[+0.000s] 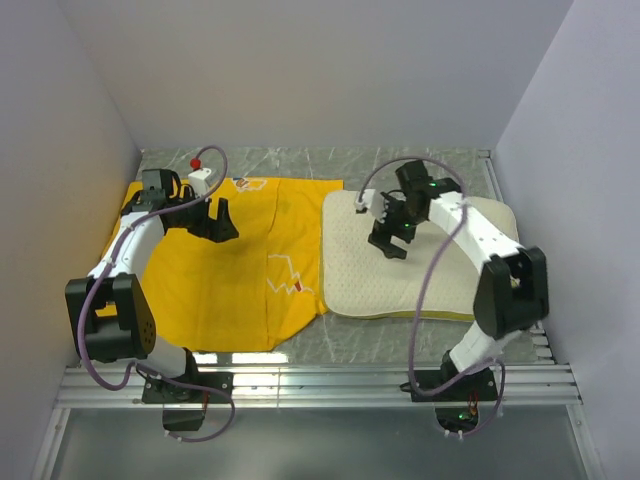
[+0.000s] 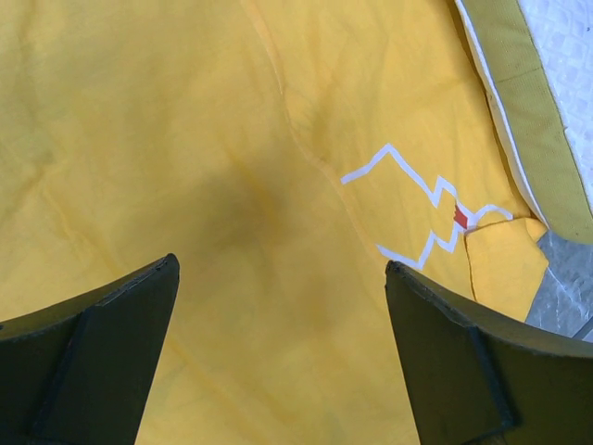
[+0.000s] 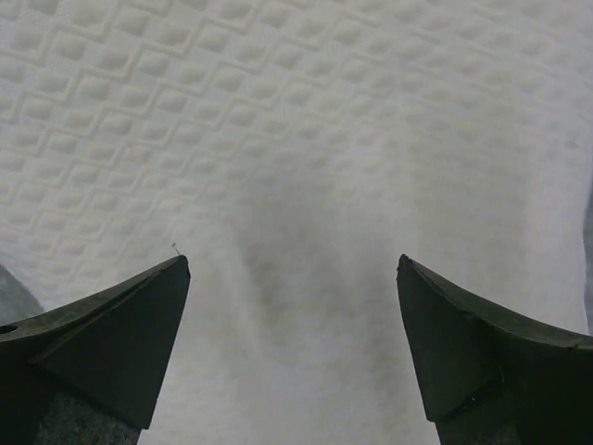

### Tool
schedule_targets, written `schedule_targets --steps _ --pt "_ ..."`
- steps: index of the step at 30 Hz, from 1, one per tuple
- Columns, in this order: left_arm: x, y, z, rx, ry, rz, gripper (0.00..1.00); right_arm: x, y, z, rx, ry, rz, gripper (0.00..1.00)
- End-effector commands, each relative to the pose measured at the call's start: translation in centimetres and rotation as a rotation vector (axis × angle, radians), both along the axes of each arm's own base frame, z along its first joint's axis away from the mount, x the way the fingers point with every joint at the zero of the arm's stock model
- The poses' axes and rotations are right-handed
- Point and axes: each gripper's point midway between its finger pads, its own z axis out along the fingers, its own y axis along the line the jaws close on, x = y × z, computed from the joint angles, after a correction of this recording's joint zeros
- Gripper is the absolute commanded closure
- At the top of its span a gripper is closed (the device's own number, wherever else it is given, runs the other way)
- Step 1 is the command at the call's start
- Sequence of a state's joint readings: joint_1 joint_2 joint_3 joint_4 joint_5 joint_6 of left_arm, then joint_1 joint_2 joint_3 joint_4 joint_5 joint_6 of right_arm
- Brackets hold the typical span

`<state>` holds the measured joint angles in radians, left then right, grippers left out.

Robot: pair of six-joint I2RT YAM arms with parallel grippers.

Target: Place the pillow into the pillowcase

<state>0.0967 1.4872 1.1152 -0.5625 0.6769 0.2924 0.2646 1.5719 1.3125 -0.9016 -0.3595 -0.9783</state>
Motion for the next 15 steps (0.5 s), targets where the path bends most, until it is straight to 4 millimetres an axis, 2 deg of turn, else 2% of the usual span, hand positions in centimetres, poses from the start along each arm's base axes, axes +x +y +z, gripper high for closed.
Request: schedule_targets --steps 1,2,4,8,9,10,12,13,14,15 --pt "0.1 -0.7 2.0 -0.032 -0.048 -0.023 0.01 2.2 2.0 -2.0 -0.023 0.009 0.077 0.0" --pt "0.0 -0.7 1.9 -0.032 -0.043 -0.024 0.01 2.5 2.2 -2.7 -0.023 0.011 0.08 0.0" --pt "-0.2 -0.7 1.7 -0.033 -0.034 -0.022 0.01 2.6 2.4 -5.4 -0.047 0.026 0.098 0.0" --pt "-0.3 -0.4 1.2 -0.017 -0.028 -0.005 0.01 0.3 2.7 -10.2 -0.116 0.144 0.16 0.0" --pt "-0.2 -0.3 1.1 -0.015 -0.026 0.004 0.01 0.1 2.9 -9.9 -0.103 0.173 0.144 0.0" --pt "-0.3 -0.1 0.8 -0.014 -0.013 0.023 0.01 0.0 3.0 -10.0 -0.112 0.187 0.149 0.14" --pt "0.0 0.0 0.6 -0.016 -0.013 0.046 0.01 0.3 2.7 -10.3 -0.167 0.178 0.133 0.33" --pt "-0.2 -0.2 0.3 -0.018 0.005 0.065 0.01 -0.1 2.7 -10.3 -0.167 0.187 0.144 0.6" --pt "0.4 0.3 -0.2 0.02 -0.004 0.104 0.01 -0.2 2.6 -10.0 -0.17 0.186 0.148 0.74" --pt "0.4 0.3 -0.7 0.043 0.007 0.129 0.05 -0.8 2.3 -10.1 -0.176 0.205 0.142 0.9"
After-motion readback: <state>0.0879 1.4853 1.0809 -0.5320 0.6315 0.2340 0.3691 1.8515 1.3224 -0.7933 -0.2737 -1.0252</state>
